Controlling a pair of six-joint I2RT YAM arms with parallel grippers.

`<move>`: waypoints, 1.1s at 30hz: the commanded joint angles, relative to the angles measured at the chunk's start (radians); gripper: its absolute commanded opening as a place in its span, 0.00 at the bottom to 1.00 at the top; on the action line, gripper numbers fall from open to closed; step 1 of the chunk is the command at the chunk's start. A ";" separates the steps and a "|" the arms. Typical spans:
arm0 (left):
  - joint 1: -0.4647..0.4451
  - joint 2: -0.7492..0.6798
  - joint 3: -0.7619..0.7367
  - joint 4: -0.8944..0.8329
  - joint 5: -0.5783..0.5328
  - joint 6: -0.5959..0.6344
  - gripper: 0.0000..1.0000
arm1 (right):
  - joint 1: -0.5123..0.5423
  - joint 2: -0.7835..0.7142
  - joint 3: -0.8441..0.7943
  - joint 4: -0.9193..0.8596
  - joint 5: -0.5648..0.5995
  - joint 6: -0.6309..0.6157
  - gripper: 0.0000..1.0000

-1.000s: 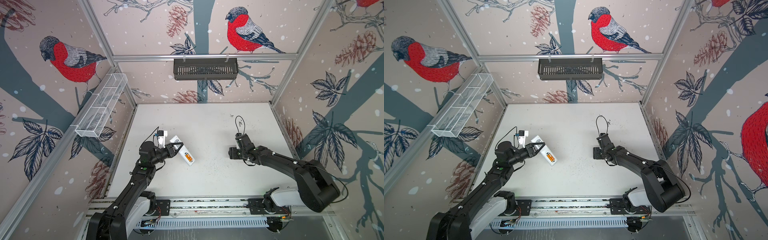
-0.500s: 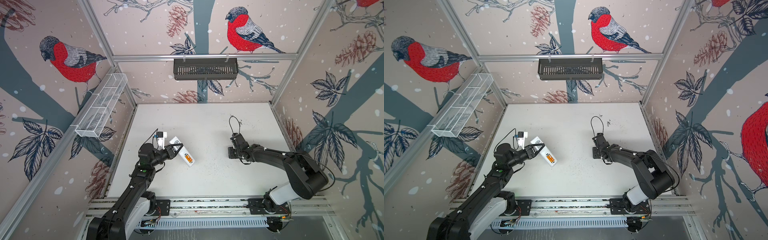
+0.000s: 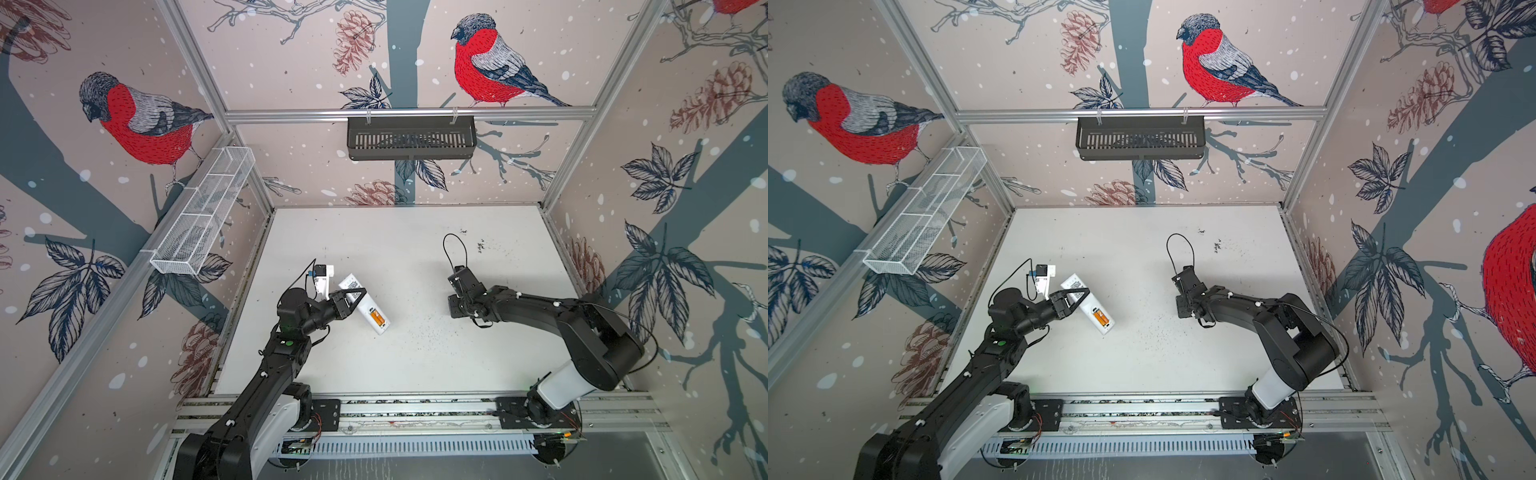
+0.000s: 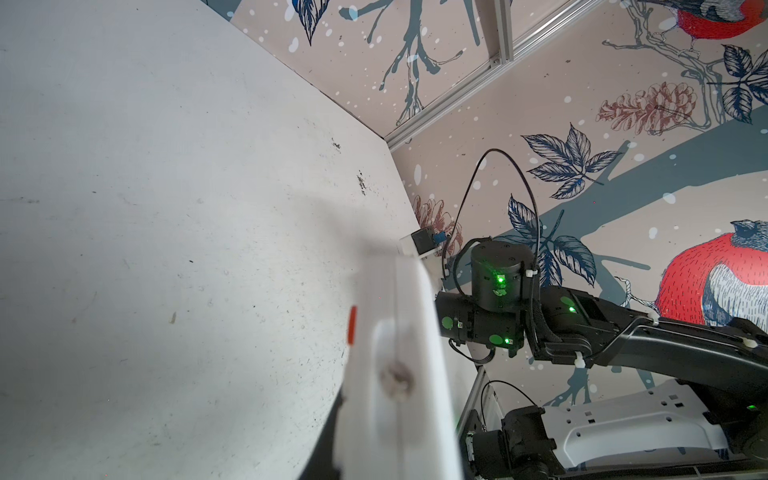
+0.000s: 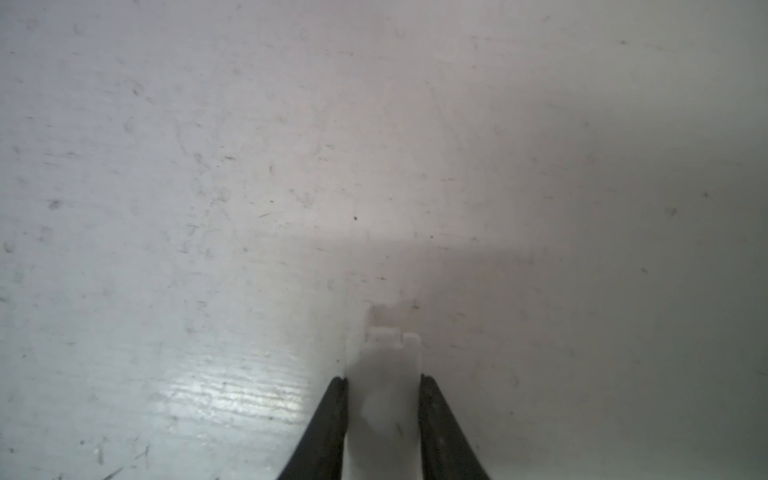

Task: Load the batteries into the remote control
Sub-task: 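Move the right gripper to the white battery cover and grasp it, then carry the white cover over the remote's battery compartment with the right gripper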

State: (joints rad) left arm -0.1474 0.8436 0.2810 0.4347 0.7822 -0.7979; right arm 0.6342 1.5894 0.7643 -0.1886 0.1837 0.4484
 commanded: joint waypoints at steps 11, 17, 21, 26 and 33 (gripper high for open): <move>-0.001 0.038 0.001 0.084 -0.004 -0.041 0.00 | 0.168 -0.182 -0.006 0.219 -0.106 -0.121 0.22; -0.002 0.064 0.014 0.065 -0.022 -0.076 0.00 | 0.286 -0.274 -0.024 0.393 -0.194 -0.152 0.22; -0.003 0.073 0.014 0.074 -0.021 -0.114 0.00 | 0.364 -0.295 -0.047 0.523 -0.214 -0.174 0.22; -0.002 0.082 0.011 0.101 -0.013 -0.156 0.00 | 0.442 -0.264 -0.048 0.632 -0.207 -0.191 0.22; -0.003 0.101 -0.011 0.220 0.033 -0.239 0.00 | 0.499 -0.182 -0.007 0.671 -0.150 -0.222 0.21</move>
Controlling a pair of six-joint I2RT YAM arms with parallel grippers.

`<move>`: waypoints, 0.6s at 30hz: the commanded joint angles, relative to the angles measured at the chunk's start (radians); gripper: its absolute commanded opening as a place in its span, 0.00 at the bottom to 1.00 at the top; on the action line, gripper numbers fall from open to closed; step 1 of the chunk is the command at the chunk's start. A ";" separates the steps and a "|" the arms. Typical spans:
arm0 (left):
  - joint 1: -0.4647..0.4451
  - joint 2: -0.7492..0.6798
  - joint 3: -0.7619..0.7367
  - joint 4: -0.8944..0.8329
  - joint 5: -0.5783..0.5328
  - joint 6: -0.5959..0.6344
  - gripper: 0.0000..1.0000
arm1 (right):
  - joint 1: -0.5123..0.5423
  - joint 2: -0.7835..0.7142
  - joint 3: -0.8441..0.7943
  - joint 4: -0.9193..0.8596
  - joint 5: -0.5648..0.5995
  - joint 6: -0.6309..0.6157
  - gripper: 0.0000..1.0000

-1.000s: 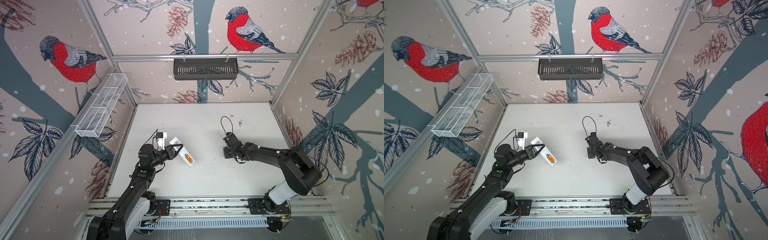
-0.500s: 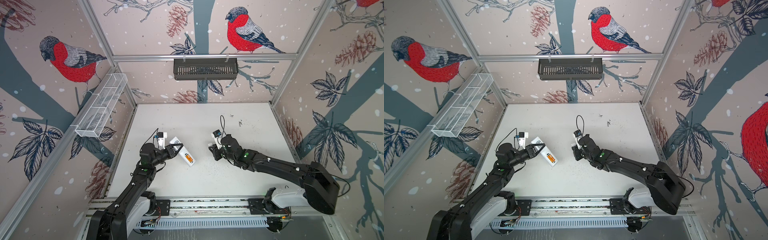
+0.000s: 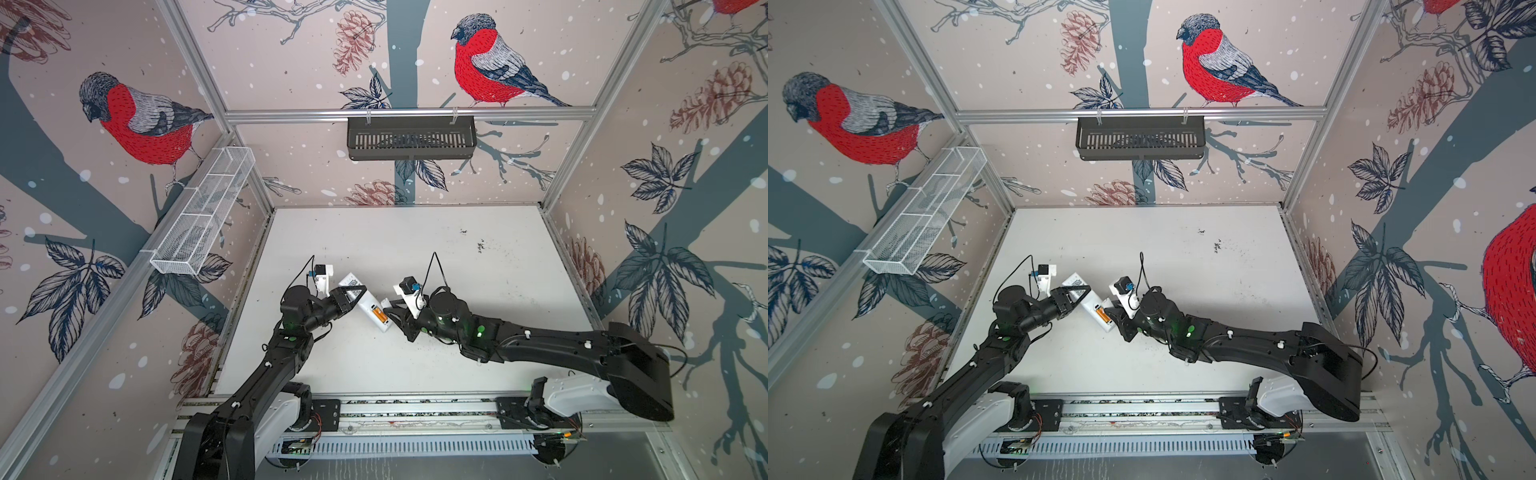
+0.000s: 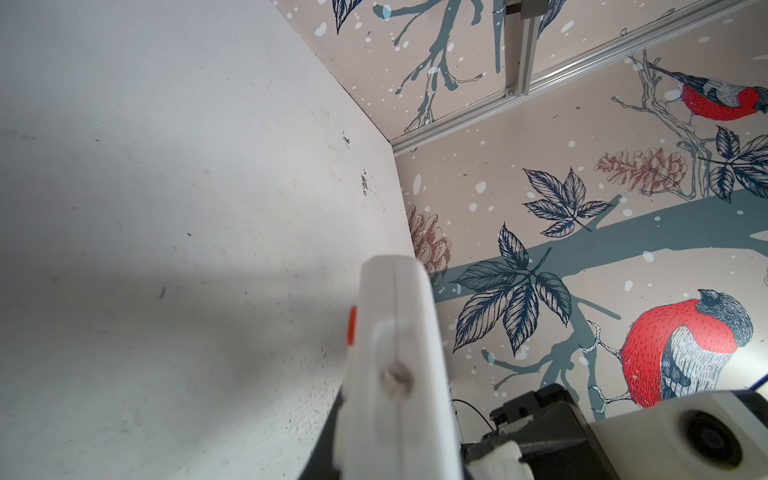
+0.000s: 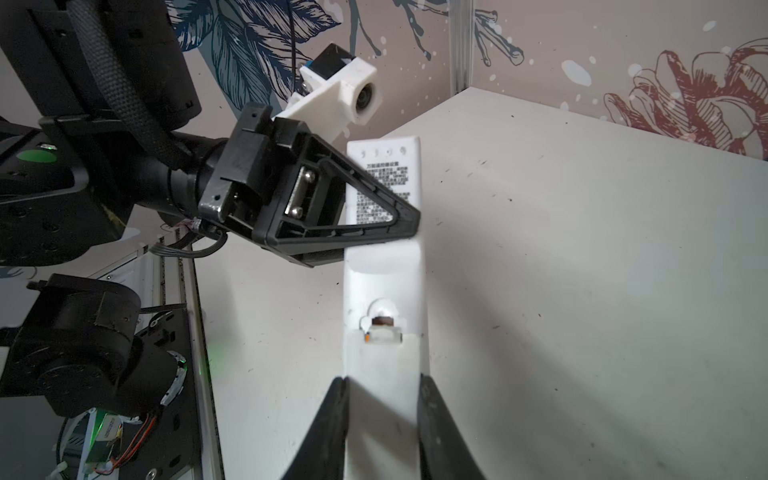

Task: Load the batteries into the remote control
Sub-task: 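Carry the white cover over the remote's battery compartment with the right gripper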

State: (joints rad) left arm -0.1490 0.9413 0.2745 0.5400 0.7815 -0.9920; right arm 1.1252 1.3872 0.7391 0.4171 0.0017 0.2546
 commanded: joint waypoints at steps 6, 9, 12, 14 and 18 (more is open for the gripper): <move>-0.001 -0.005 -0.007 0.134 0.058 -0.060 0.00 | 0.020 0.066 0.045 0.077 0.050 -0.043 0.21; -0.001 -0.017 -0.010 0.131 0.056 -0.066 0.00 | 0.019 0.079 0.047 0.069 0.054 -0.049 0.20; 0.000 -0.025 -0.013 0.136 0.051 -0.072 0.00 | 0.019 0.081 0.038 0.074 0.053 -0.044 0.20; 0.001 -0.025 -0.011 0.137 0.053 -0.074 0.00 | 0.021 0.078 0.030 0.071 0.066 -0.043 0.20; 0.000 -0.020 -0.016 0.164 0.058 -0.092 0.00 | 0.022 0.070 0.008 0.075 0.070 -0.053 0.20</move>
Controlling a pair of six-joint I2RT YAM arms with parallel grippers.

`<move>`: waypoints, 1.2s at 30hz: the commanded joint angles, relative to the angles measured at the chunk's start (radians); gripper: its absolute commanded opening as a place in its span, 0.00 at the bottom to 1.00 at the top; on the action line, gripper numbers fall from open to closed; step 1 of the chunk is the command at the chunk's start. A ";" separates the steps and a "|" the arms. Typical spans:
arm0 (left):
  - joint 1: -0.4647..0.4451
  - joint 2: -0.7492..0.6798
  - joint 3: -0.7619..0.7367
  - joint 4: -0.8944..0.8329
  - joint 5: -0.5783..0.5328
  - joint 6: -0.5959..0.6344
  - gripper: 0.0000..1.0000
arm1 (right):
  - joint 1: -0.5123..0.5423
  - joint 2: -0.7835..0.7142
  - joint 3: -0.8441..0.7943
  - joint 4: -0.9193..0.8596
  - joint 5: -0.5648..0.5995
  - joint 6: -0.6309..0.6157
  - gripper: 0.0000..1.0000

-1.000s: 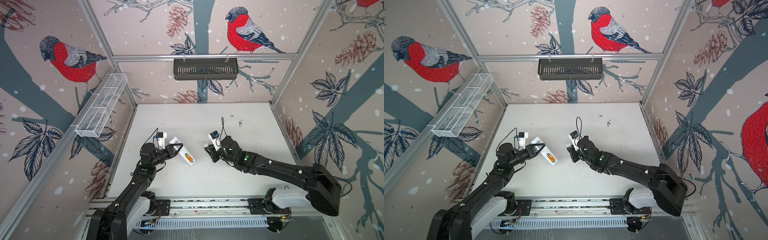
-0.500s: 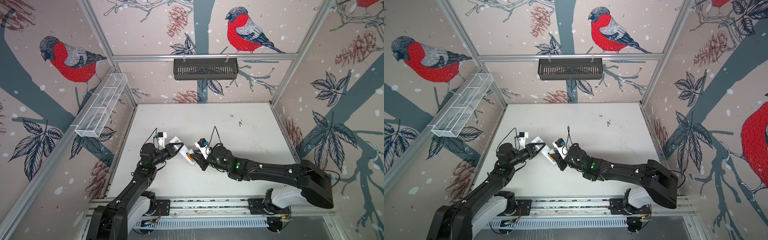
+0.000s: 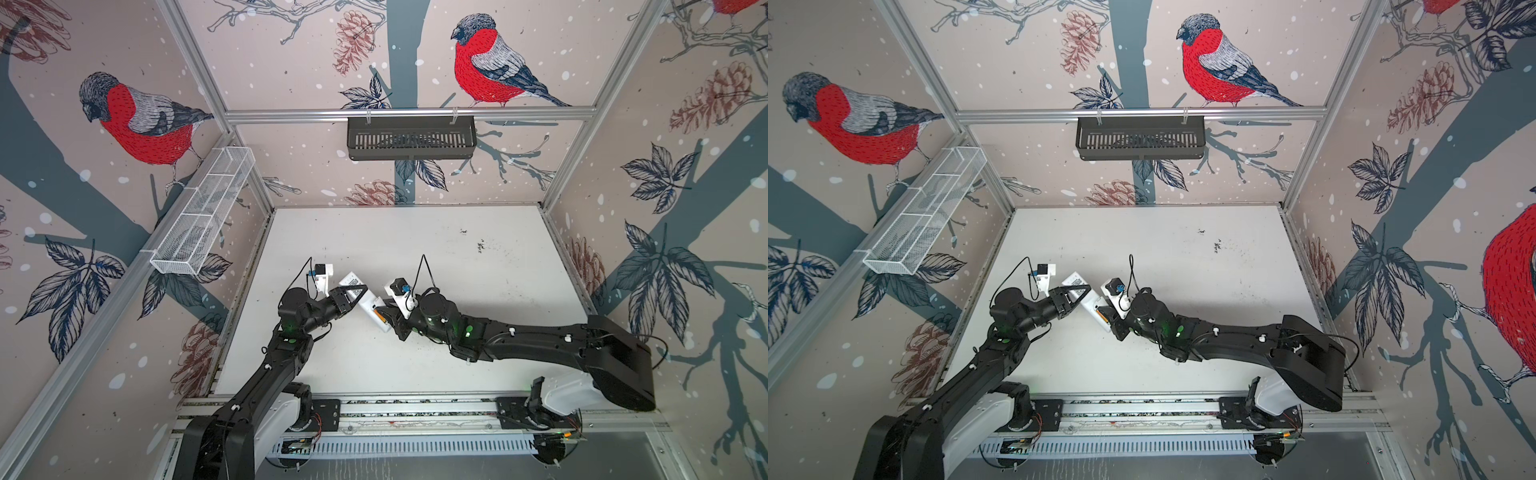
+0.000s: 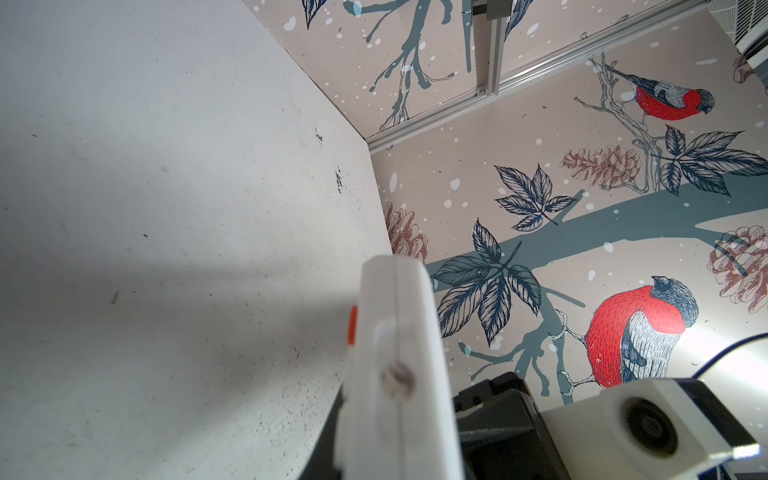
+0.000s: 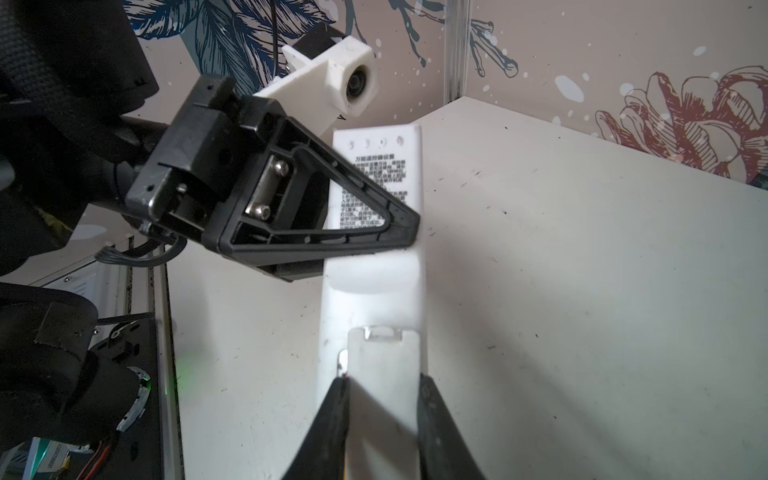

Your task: Load the batteries into the remote control

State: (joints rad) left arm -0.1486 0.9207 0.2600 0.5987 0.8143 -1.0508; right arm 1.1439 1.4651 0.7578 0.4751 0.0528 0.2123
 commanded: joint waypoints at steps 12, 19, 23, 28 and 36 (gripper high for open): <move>0.000 -0.003 -0.001 0.139 0.024 -0.064 0.00 | 0.006 0.002 -0.020 0.036 -0.003 -0.003 0.20; 0.001 -0.009 -0.007 0.133 0.019 -0.058 0.00 | 0.010 0.006 -0.014 0.042 -0.005 0.003 0.19; 0.000 -0.008 -0.010 0.135 0.016 -0.052 0.00 | 0.010 0.010 -0.011 0.039 0.002 0.003 0.19; 0.001 -0.008 -0.010 0.145 0.020 -0.062 0.00 | 0.013 0.013 -0.015 0.033 0.009 -0.006 0.19; 0.016 -0.002 -0.004 0.168 0.035 -0.084 0.00 | 0.024 -0.002 -0.046 0.043 0.029 -0.022 0.19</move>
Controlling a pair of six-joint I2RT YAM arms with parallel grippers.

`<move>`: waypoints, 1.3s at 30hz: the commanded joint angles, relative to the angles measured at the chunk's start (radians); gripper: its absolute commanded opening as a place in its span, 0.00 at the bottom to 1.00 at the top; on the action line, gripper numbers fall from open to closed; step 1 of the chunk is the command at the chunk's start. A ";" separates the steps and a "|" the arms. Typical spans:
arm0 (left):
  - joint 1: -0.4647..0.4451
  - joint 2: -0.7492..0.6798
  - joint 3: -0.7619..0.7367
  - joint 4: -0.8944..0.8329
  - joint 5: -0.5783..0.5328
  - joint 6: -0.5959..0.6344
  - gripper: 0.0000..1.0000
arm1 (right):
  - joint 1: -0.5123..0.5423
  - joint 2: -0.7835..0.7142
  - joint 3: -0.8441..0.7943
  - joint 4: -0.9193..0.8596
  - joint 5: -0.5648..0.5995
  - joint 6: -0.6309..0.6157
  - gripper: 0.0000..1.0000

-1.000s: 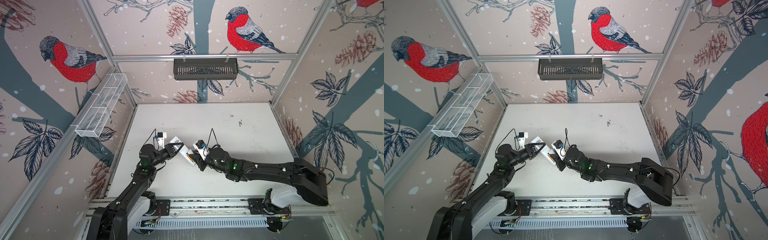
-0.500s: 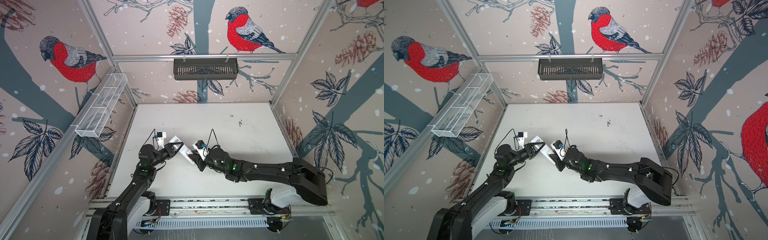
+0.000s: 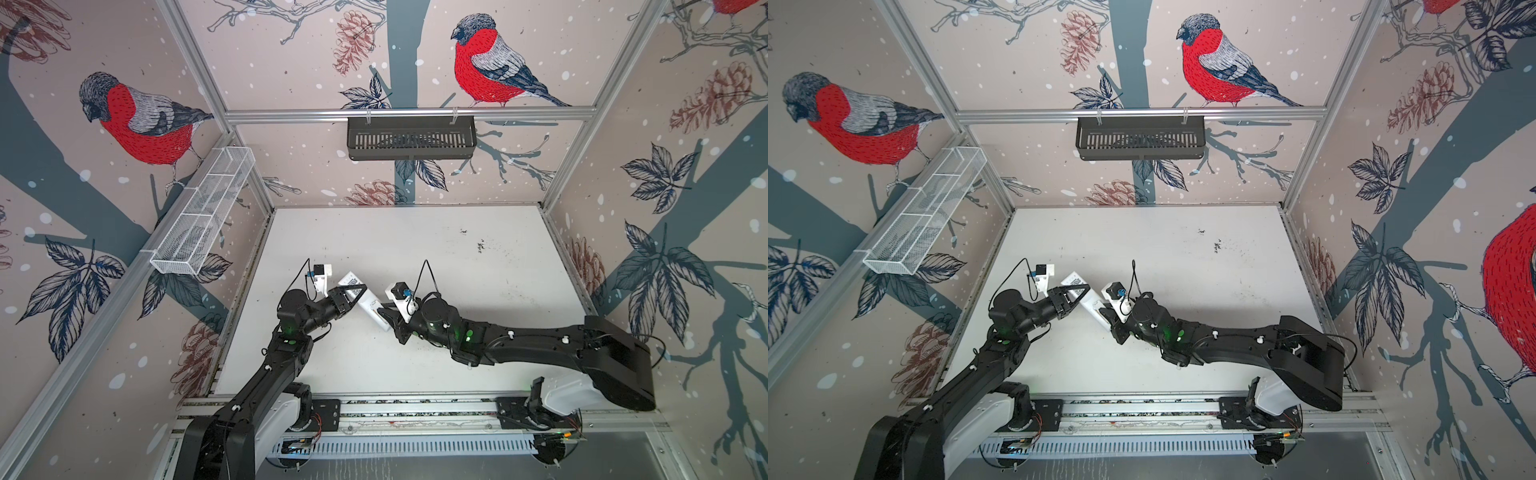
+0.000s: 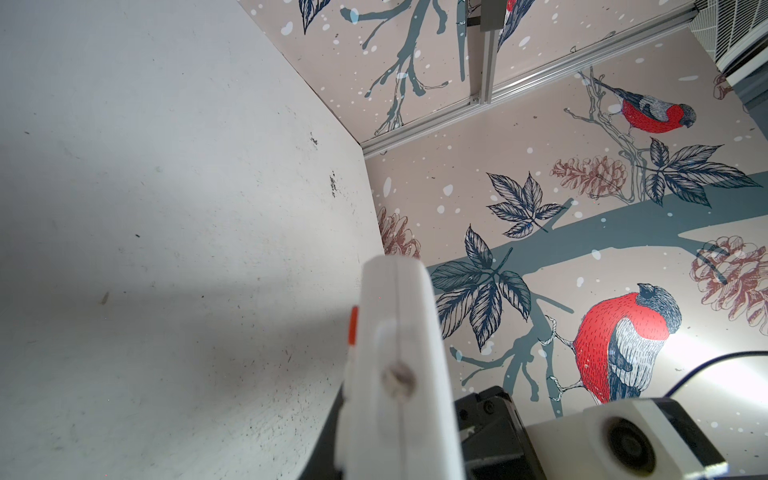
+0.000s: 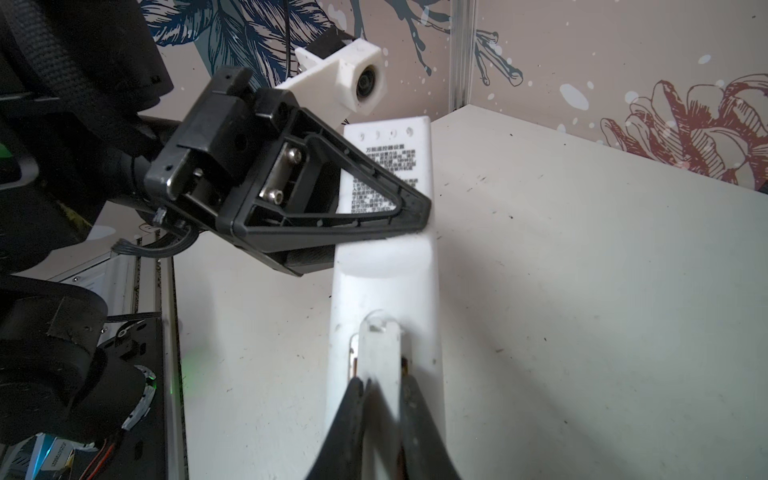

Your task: Load the batteries into the remote control

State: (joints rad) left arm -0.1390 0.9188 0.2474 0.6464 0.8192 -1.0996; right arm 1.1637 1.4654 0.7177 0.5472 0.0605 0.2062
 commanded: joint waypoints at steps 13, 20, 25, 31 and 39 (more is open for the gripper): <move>0.039 -0.016 0.025 0.095 0.064 -0.013 0.00 | -0.014 -0.039 -0.037 -0.059 0.018 -0.023 0.21; 0.039 -0.029 0.072 -0.123 0.033 0.155 0.00 | -0.042 -0.094 -0.037 -0.085 0.003 -0.012 0.35; 0.038 -0.018 0.084 -0.212 0.020 0.220 0.00 | -0.077 -0.117 -0.048 -0.105 -0.035 -0.003 0.45; 0.038 -0.001 0.107 -0.365 -0.050 0.315 0.00 | -0.144 -0.123 -0.087 -0.118 -0.070 0.048 0.46; 0.038 0.031 0.142 -0.519 -0.170 0.401 0.00 | -0.288 -0.069 -0.084 -0.274 -0.048 0.194 0.52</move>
State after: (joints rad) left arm -0.1013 0.9367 0.3775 0.1776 0.6918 -0.7509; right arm 0.9058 1.3743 0.6170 0.3607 0.0086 0.3218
